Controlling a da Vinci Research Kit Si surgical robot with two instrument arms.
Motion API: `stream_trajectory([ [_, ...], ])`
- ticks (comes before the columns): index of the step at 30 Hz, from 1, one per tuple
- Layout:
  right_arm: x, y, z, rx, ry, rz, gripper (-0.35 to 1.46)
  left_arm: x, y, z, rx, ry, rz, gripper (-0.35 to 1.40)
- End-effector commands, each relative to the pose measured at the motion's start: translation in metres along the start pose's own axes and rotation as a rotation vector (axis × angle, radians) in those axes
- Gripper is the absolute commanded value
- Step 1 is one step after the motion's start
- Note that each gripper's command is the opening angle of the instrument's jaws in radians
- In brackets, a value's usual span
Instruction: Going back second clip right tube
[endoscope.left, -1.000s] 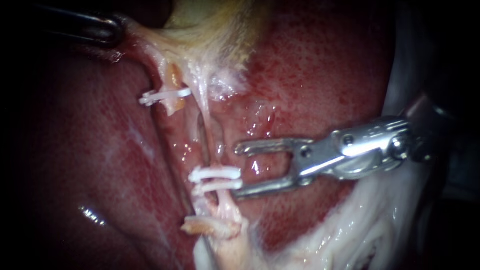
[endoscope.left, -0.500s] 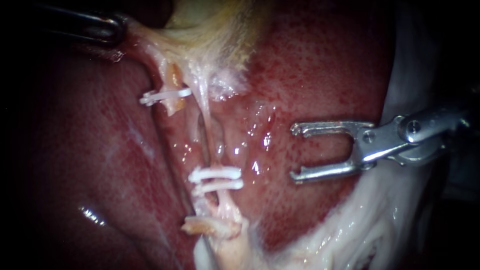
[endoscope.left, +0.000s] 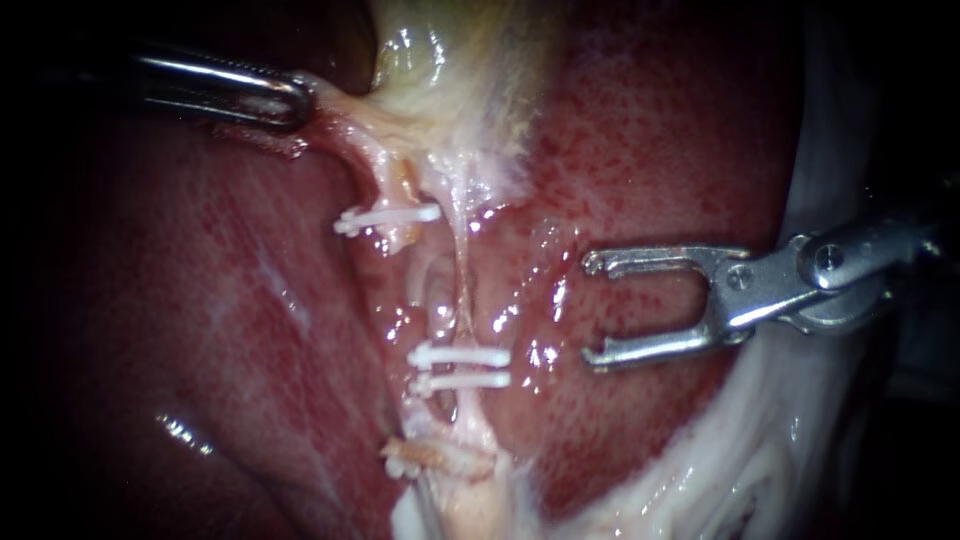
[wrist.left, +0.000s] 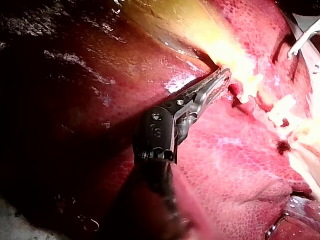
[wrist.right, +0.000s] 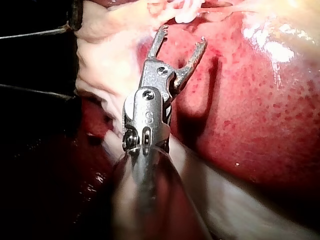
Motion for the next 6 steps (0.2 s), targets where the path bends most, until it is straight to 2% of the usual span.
stream_trajectory([
  [1,0.0,0.0,0.0,-0.003,0.0,0.0,0.5,0.0,0.0,-0.0001,-0.001,-0.001,0.0,-0.35],
  [6,0.0,0.0,0.0,0.0,0.0,0.0,0.5,0.0,0.0,-0.0001,-0.001,-0.001,0.0,-0.35],
])
